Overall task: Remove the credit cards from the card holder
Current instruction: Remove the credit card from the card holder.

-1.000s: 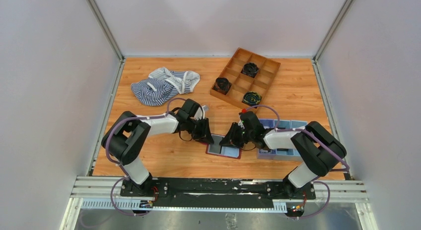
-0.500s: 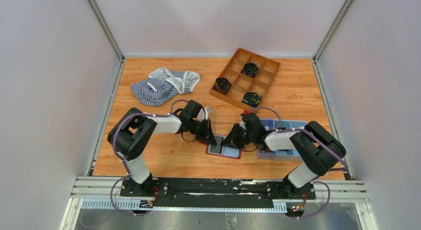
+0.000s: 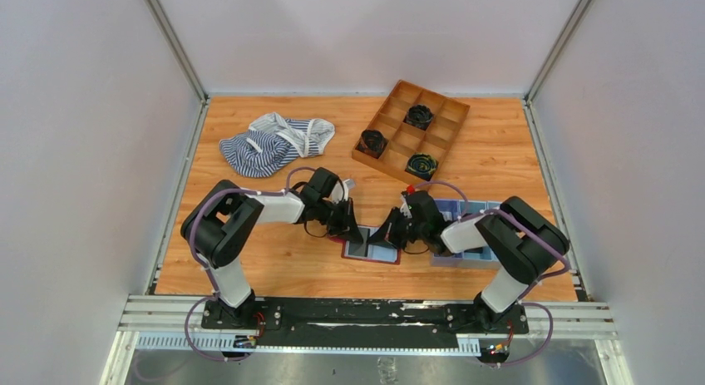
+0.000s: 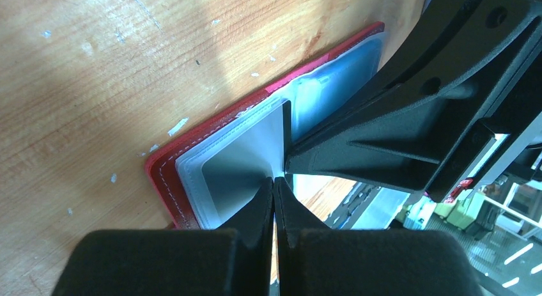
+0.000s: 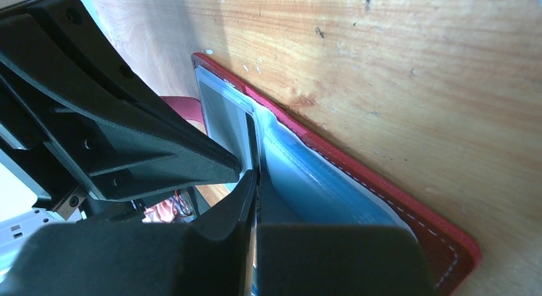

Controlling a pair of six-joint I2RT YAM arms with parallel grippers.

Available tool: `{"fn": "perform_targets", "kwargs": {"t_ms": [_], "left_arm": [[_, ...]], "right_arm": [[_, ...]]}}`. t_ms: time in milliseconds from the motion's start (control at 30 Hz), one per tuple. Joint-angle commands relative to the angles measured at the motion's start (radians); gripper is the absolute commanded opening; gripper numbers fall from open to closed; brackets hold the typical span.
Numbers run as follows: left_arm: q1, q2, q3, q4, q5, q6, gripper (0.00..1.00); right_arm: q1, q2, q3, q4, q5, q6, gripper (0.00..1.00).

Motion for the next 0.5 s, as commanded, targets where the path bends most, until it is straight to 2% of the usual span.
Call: {"fn": "perform_targets", "kwargs": {"t_ms": [0,200,467], "left_arm": [[-0.007,0.019,-0.013,-0.063,-0.080,0.041,0.00],[-0.005,0.013,0.008,-0.111,-0.103,0.069,0.00],[0.001,0.013,0.024,-0.128,-0.111,0.081,0.01]], "right_arm": [[-0.011,-0.016,-0.044,-0.093,0.054,-0.021,0.00],[-0.035,-0.214,-0.055,-0.303,0.151,-0.112,0.00],[-0.041,-0.354,-0.046,-0.426,0.169,-0.160,0.00]]}}
